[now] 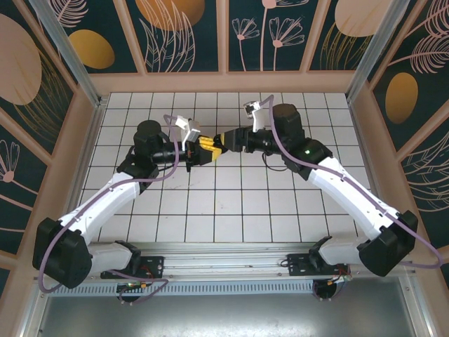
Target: Insert wireless bluetooth earbuds into charging case
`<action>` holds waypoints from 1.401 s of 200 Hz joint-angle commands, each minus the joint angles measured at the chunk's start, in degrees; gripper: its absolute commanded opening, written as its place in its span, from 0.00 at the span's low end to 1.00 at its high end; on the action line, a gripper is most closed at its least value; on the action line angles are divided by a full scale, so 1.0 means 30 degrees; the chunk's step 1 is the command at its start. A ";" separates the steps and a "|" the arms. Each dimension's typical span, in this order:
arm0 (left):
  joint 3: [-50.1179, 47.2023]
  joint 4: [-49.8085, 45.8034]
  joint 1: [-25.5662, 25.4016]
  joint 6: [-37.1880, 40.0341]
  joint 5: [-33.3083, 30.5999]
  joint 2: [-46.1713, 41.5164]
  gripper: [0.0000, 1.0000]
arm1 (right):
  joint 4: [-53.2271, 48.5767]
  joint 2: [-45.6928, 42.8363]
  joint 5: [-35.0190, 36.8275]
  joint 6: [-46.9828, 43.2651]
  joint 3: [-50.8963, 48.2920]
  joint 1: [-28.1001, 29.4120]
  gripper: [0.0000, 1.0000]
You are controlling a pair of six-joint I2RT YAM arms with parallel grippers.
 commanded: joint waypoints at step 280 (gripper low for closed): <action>0.1223 -0.0687 0.0776 -0.0679 0.5003 0.0715 0.01 | 0.2675 0.0940 -0.9592 -0.0954 -0.0848 -0.0327 0.45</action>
